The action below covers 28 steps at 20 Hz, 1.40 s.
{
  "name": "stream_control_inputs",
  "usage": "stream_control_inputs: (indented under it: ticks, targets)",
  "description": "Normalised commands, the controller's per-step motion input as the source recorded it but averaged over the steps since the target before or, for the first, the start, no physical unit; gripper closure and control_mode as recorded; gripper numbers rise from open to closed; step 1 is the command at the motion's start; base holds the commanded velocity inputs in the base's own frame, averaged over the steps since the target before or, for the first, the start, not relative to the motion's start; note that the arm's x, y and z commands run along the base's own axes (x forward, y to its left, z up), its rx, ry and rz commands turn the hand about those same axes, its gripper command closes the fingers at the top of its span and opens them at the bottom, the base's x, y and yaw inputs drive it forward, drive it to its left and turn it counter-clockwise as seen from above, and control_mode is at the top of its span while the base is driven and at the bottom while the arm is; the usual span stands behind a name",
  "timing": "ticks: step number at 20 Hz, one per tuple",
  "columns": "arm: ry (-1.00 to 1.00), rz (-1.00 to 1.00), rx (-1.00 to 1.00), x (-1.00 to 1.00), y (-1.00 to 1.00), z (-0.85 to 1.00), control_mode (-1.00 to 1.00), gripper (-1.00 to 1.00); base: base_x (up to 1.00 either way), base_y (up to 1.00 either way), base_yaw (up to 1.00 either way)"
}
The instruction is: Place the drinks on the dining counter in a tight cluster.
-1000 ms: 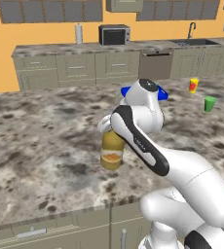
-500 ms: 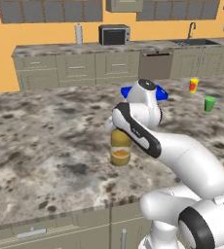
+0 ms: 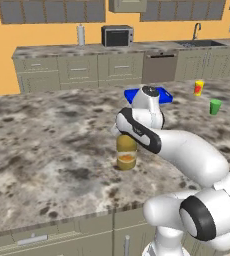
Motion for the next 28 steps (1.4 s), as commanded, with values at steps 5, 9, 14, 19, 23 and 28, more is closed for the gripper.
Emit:
stream_control_inputs:
  ticks: [5, 9, 14, 19, 23, 28]
  targets:
    - [0.00, 0.00, 0.01, 0.15, -0.13, -0.25, -1.00, 1.00, 0.00, 0.00, 0.00]
    - [0.00, 0.00, 0.00, 0.08, -0.01, -0.22, -1.00, 1.00, 0.00, 0.00, 0.00]
    - [0.00, -0.04, 0.01, 0.00, 0.00, -0.15, -1.00, 1.00, 0.00, 0.00, 0.00]
    - [0.00, -0.02, 0.00, -0.06, 0.00, -0.21, -1.00, -1.00, 0.00, 0.00, 0.00]
    - [0.00, -0.02, 0.00, -0.11, 0.00, 0.02, -1.00, -1.00, 0.00, 0.00, 0.00]
    - [-0.01, -0.04, 0.01, -0.18, -0.02, 0.11, -1.00, -1.00, 0.00, 0.00, 0.00]
